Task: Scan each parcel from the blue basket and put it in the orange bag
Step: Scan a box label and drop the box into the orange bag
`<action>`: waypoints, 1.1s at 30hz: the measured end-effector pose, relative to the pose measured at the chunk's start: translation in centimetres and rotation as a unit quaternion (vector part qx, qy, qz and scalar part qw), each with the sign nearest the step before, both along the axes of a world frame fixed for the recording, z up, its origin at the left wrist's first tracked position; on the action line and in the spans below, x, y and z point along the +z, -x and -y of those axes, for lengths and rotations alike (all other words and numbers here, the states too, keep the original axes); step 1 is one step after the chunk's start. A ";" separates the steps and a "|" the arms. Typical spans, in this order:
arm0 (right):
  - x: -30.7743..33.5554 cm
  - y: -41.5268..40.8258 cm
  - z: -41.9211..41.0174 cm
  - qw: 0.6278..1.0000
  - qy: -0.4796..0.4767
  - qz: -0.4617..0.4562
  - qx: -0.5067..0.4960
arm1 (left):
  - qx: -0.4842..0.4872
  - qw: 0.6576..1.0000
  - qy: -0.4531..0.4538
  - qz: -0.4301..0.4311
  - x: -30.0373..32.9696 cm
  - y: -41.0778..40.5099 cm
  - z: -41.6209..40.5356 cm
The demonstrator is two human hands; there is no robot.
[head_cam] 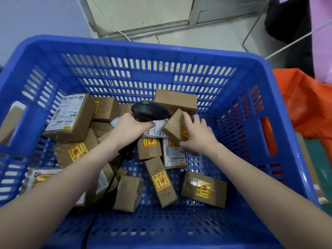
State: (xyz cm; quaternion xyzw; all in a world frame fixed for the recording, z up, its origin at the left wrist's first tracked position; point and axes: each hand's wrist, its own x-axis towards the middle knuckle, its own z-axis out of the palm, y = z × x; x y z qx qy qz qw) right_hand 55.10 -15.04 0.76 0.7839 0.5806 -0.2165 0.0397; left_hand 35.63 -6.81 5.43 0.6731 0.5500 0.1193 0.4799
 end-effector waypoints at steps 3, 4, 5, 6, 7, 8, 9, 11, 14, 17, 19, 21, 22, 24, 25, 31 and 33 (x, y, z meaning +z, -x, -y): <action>3.2 -0.4 0.3 0.999 -0.031 -0.011 0.010 | -0.022 0.999 -0.028 -0.007 2.5 0.1 0.0; 4.5 -0.5 0.4 0.999 -0.044 -0.018 0.010 | -0.036 0.999 -0.035 0.001 3.7 0.1 0.2; 5.9 -0.6 0.6 0.998 -0.057 -0.028 0.010 | -0.045 0.998 -0.044 0.010 4.9 0.2 0.5; 7.3 -0.6 0.9 0.997 -0.070 -0.042 0.009 | -0.050 0.997 -0.056 0.017 6.3 0.2 0.7; 8.8 -0.7 1.2 0.995 -0.084 -0.060 0.006 | -0.051 0.996 -0.070 0.022 7.7 0.3 1.1; 10.4 -0.7 1.6 0.992 -0.102 -0.077 0.000 | -0.048 0.995 -0.084 0.029 9.1 0.3 1.4; 11.8 -0.6 2.0 0.988 -0.119 -0.093 -0.010 | -0.044 0.994 -0.096 0.037 10.4 0.4 1.6; 15.0 -0.5 3.0 0.978 -0.156 -0.137 -0.035 | -0.035 0.991 -0.123 0.045 12.9 0.4 2.1; 19.5 -0.1 4.9 0.942 -0.207 -0.247 -0.089 | -0.024 0.986 -0.145 0.080 16.4 1.0 3.0; 22.6 0.1 6.8 0.882 -0.225 -0.379 -0.166 | -0.019 0.979 -0.145 0.143 19.2 2.0 4.3; 23.6 0.2 7.8 0.831 -0.235 -0.461 -0.203 | -0.019 0.972 -0.135 0.191 20.6 2.7 5.5; 24.2 0.4 8.7 0.764 -0.244 -0.550 -0.232 | -0.021 0.967 -0.113 0.226 21.2 3.2 6.5; 24.3 0.5 9.2 0.727 -0.243 -0.593 -0.246 | -0.020 0.966 -0.098 0.236 21.3 3.4 6.9; 24.4 1.0 10.0 0.653 -0.236 -0.669 -0.266 | -0.015 0.966 -0.071 0.247 21.2 3.6 7.2; 24.4 1.3 10.3 0.619 -0.232 -0.700 -0.271 | -0.014 0.967 -0.058 0.248 21.1 3.7 7.3; 24.6 2.5 9.9 0.529 -0.208 -0.779 -0.266 | -0.007 0.962 -0.005 0.273 20.0 3.1 7.5; 24.5 2.8 9.4 0.527 -0.201 -0.781 -0.268 | -0.017 0.962 0.009 0.274 19.8 3.0 7.5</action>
